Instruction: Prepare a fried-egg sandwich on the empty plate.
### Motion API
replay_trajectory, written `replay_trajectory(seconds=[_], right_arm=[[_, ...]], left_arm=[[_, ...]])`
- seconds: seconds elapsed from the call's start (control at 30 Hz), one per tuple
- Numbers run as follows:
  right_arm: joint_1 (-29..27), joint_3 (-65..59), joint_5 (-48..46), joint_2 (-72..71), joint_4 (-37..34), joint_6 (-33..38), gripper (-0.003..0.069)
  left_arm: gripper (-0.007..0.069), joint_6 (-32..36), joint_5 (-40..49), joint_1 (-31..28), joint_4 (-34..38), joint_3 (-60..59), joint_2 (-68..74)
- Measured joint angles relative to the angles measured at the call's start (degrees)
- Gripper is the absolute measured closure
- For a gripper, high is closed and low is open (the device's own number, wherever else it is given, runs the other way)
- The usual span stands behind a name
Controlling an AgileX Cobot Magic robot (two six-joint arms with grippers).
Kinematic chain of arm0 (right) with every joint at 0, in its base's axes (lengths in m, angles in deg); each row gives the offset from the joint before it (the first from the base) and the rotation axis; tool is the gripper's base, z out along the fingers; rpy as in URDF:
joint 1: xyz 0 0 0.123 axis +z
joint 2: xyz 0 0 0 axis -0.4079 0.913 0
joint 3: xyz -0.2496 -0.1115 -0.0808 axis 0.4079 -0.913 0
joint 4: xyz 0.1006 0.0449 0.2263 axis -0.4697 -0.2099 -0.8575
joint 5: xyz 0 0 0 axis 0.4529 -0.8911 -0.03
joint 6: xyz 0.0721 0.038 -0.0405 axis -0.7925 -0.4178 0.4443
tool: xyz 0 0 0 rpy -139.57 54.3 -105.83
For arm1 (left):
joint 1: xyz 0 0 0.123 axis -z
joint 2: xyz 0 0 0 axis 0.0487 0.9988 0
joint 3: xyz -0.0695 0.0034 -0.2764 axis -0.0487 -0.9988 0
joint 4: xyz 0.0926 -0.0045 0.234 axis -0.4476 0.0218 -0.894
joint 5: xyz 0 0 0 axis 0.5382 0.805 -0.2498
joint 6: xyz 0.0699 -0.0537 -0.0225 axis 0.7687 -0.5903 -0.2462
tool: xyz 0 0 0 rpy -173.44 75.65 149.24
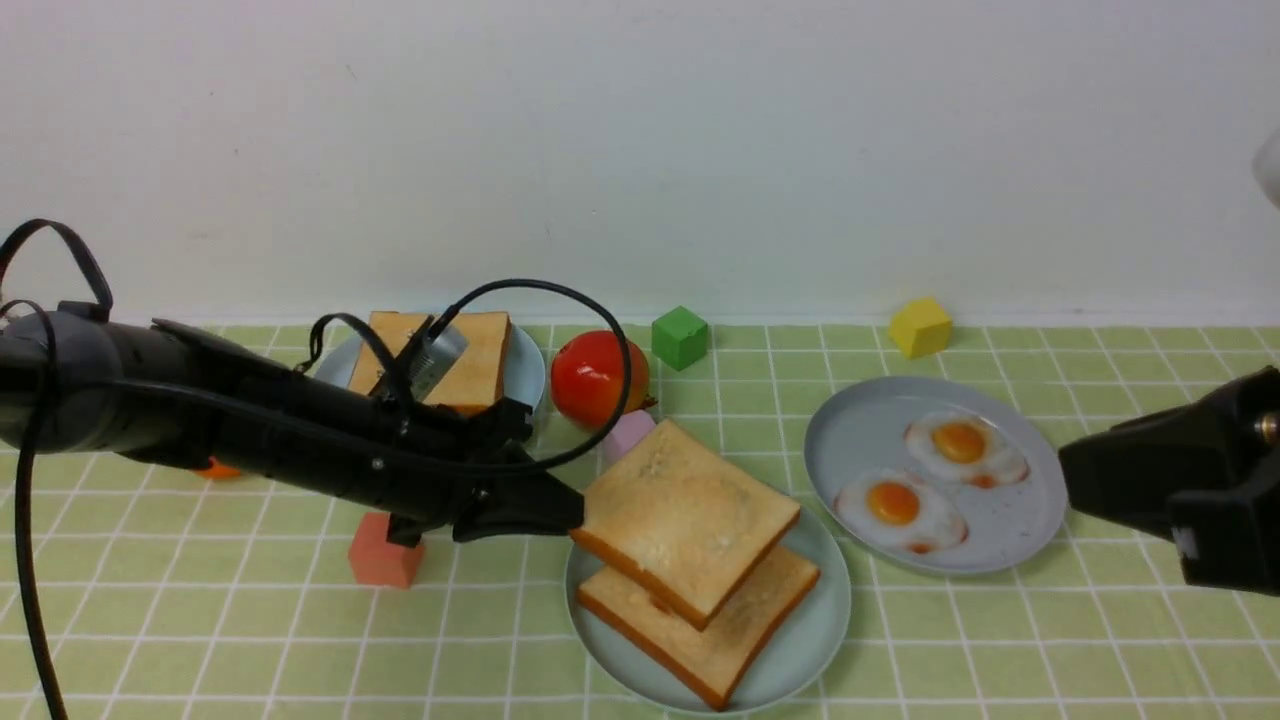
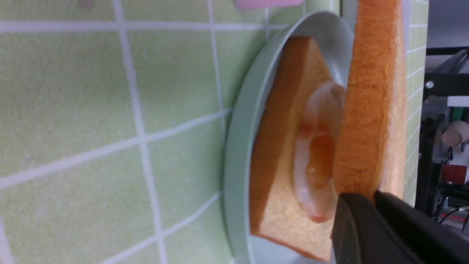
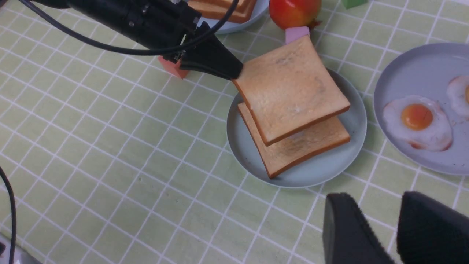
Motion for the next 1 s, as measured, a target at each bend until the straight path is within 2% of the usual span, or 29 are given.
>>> replay_trajectory(seconds=[0.33,0.5,0.63,0.67,0.7,0.77,0.8,0.9,1.0], right_arm=[[0.0,0.0,0.0,0.0,0.14,0.0,0.0421],[0.0,0.0,0.0,0.0,0.16,0.0,0.0421],[0.0,0.0,0.0,0.0,0.2,0.0,0.0421],[0.0,0.0,0.0,0.0,0.2,0.0,0.0421],[0.0,0.0,0.06,0.0,0.2,0.0,0.0421],[0.0,0.0,0.18,0.0,0.26,0.0,0.0421],[0.0,0.0,0.25,0.0,0.26,0.0,0.0421],[0.0,0.0,0.43,0.0,0.66,0.0,0.0428],[0.0,0.0,0.15,0.0,0.86,0.0,0.0462]], left_arm=[[0.0601,-0.97,1.75,0.0,-1.73,0.0,2.59],[0.0547,-1.04,1.89,0.0,-1.76,0.0,2.7],[0.0403,-1.47,2.07,-0.07,-1.89,0.0,2.57],[0.0395,-1.54,2.07,-0.07,-1.91,0.0,2.51],[0.0319,-2.52,1.83,-0.28,-2.39,0.0,1.85],[0.0237,-3.75,1.68,-0.94,-2.87,0.0,0.57],[0.0237,-3.89,1.68,-1.03,-2.87,0.0,0.43],[0.0137,-6.46,1.82,-3.42,-5.14,0.0,-2.41],[0.0109,-9.87,1.89,-6.15,-7.53,0.0,-5.65]])
